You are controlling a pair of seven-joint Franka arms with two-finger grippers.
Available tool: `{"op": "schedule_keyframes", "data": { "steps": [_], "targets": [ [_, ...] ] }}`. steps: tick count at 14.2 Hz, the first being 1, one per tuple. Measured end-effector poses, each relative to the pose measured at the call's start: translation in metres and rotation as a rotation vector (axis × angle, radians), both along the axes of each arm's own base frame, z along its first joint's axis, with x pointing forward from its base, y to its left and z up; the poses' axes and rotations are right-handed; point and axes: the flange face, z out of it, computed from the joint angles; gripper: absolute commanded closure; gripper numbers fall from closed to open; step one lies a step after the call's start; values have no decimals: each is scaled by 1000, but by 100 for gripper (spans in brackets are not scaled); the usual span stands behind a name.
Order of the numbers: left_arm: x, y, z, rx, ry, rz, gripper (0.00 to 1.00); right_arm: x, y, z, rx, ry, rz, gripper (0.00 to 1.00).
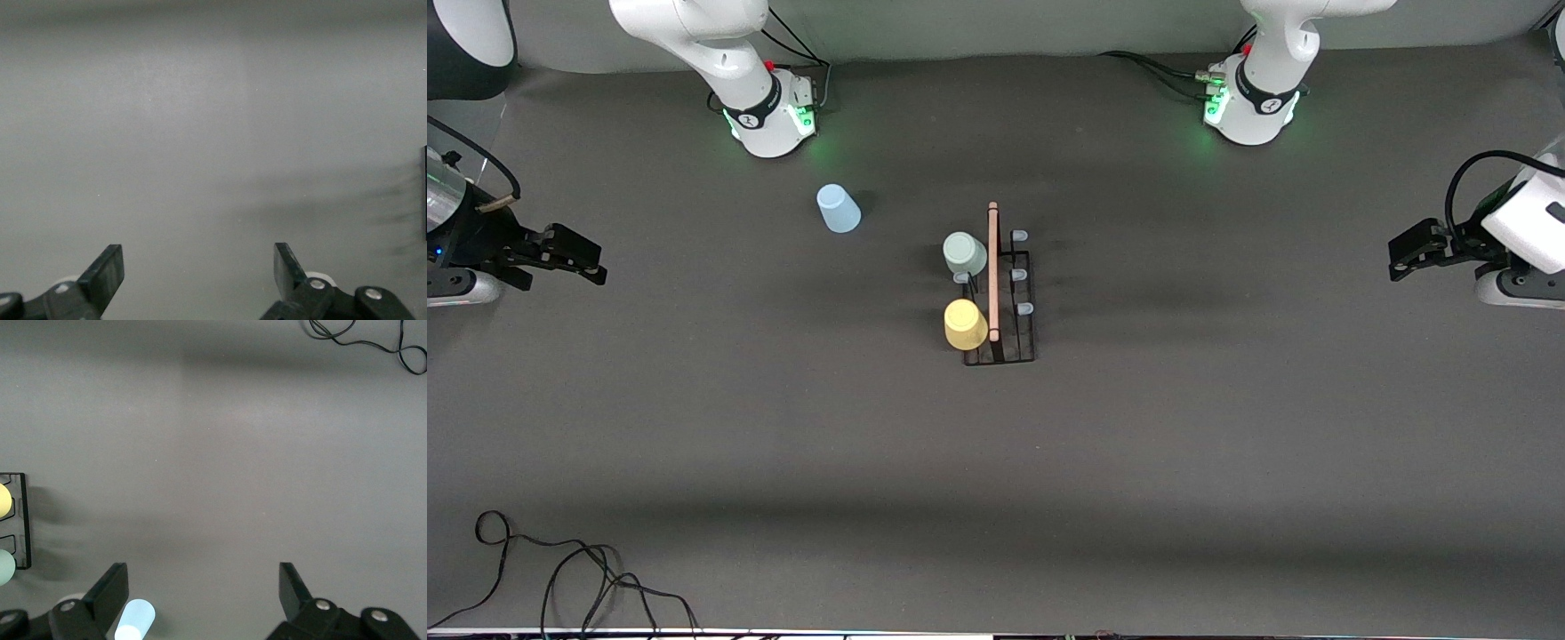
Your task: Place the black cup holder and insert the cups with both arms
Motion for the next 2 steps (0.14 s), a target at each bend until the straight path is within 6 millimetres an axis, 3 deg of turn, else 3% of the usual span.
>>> {"op": "schedule_keyframes", "data": {
  "steps": [2],
  "targets": [
    [0, 0, 0, 0, 0, -1, 0, -1, 0, 0, 0, 4, -1, 0]
  ]
}}
